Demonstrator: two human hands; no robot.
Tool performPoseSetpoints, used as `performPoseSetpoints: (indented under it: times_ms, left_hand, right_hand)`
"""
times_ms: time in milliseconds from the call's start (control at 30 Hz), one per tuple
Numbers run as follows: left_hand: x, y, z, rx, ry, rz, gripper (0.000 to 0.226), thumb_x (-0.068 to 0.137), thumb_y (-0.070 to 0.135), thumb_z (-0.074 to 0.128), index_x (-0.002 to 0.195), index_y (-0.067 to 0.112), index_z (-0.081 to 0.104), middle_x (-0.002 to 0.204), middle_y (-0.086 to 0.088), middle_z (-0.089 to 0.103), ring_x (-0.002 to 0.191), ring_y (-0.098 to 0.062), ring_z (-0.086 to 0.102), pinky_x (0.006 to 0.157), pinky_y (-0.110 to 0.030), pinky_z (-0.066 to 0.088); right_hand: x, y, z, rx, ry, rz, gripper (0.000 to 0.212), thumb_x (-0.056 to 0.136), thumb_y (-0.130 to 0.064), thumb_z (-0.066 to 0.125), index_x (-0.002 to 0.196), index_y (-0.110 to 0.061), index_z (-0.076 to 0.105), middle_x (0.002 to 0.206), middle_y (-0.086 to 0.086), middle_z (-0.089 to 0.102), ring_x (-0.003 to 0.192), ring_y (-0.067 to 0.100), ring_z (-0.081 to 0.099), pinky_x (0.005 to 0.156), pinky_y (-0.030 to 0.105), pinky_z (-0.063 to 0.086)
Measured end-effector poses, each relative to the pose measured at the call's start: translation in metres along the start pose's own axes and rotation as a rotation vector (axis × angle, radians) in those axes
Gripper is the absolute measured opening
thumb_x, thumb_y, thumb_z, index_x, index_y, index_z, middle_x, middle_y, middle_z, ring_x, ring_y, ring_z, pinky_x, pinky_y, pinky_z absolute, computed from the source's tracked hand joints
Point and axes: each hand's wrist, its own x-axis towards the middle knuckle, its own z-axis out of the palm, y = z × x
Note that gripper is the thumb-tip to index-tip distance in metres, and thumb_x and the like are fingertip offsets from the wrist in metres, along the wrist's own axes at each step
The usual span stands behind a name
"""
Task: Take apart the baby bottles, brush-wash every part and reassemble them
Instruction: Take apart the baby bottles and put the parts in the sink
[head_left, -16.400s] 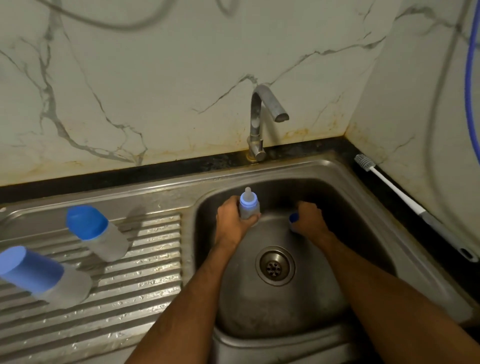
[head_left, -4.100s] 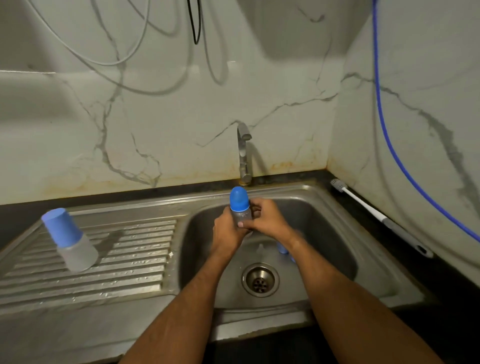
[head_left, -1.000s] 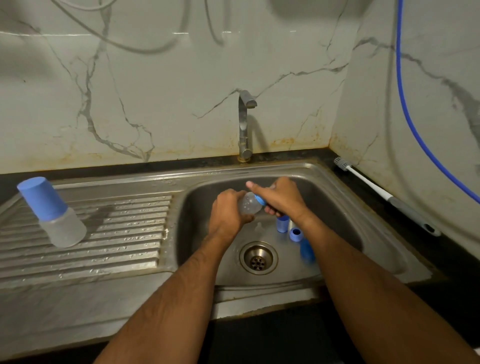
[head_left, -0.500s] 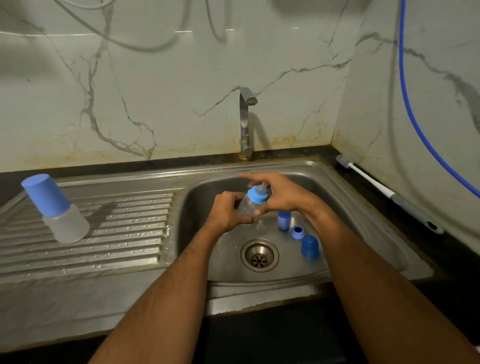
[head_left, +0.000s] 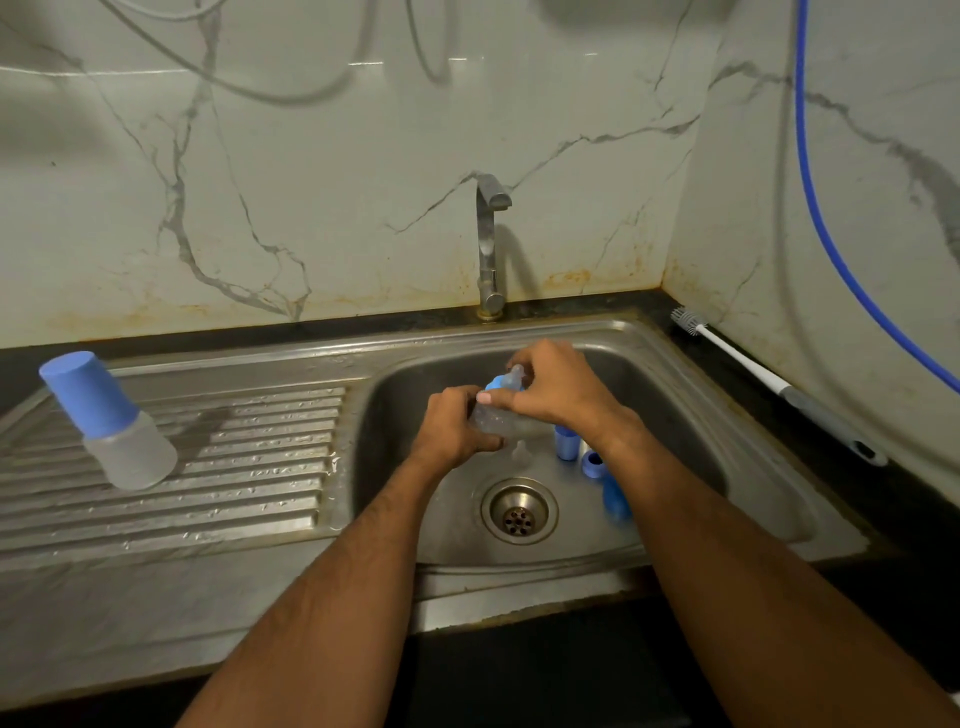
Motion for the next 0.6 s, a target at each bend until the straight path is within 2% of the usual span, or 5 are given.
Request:
performPoseSetpoints:
  times_ms: [67, 167, 300, 400, 600]
  left_hand:
    - [0.0003, -0.0017, 0.0024, 0.017, -0.001, -0.001, 0.051, 0.065, 0.019, 0.093, 0.110, 0.017, 0.068, 0.097, 0.003, 0.070, 0.089, -0.010, 0.065, 0.080, -0.028, 0.057]
    - [0.0007, -0.0054, 0.0028, 0.024, 0.007, -0.005, 0.058, 0.063, 0.020, 0.094, 0.115, 0.016, 0.068, 0.101, 0.001, 0.072, 0.092, -0.013, 0.066, 0.083, -0.031, 0.057]
    - [0.0020, -0.0060, 0.0021, 0.041, -0.003, 0.026, 0.054, 0.065, 0.020, 0.093, 0.112, 0.015, 0.067, 0.099, 0.002, 0.070, 0.088, -0.013, 0.065, 0.079, -0.032, 0.057]
    - [0.0013, -0.0020, 0.0050, 0.046, -0.010, 0.036, 0.068, 0.067, 0.023, 0.091, 0.126, 0.021, 0.057, 0.113, 0.005, 0.065, 0.099, -0.011, 0.062, 0.086, -0.031, 0.056]
    - [-0.0041, -0.0012, 0.0047, 0.059, -0.088, 0.087, 0.069, 0.070, 0.032, 0.090, 0.130, 0.022, 0.058, 0.118, 0.005, 0.067, 0.104, -0.011, 0.064, 0.093, -0.040, 0.056]
  right_hand:
    - [0.0008, 0.0013, 0.0008, 0.007, -0.030, -0.006, 0.035, 0.080, -0.030, 0.086, 0.110, -0.016, 0.074, 0.102, 0.001, 0.074, 0.090, 0.008, 0.068, 0.070, 0.014, 0.048]
    - [-0.0002, -0.0016, -0.0059, 0.110, -0.171, -0.097, 0.066, 0.078, -0.001, 0.078, 0.140, -0.019, 0.061, 0.133, 0.004, 0.066, 0.123, 0.017, 0.062, 0.095, 0.024, 0.053]
    - [-0.0002, -0.0026, 0.0010, 0.019, -0.049, -0.065, 0.061, 0.076, -0.035, 0.089, 0.130, -0.017, 0.067, 0.125, 0.001, 0.067, 0.115, 0.016, 0.062, 0.090, 0.025, 0.050]
    - [0.0019, -0.0010, 0.0025, 0.039, -0.048, -0.074, 0.040, 0.077, -0.029, 0.088, 0.112, -0.016, 0.074, 0.111, 0.000, 0.071, 0.101, 0.012, 0.064, 0.079, 0.020, 0.050]
    - [0.0030, -0.0005, 0.0028, 0.105, -0.083, -0.084, 0.039, 0.076, -0.019, 0.089, 0.112, -0.014, 0.075, 0.110, 0.000, 0.072, 0.101, 0.012, 0.066, 0.082, 0.020, 0.053]
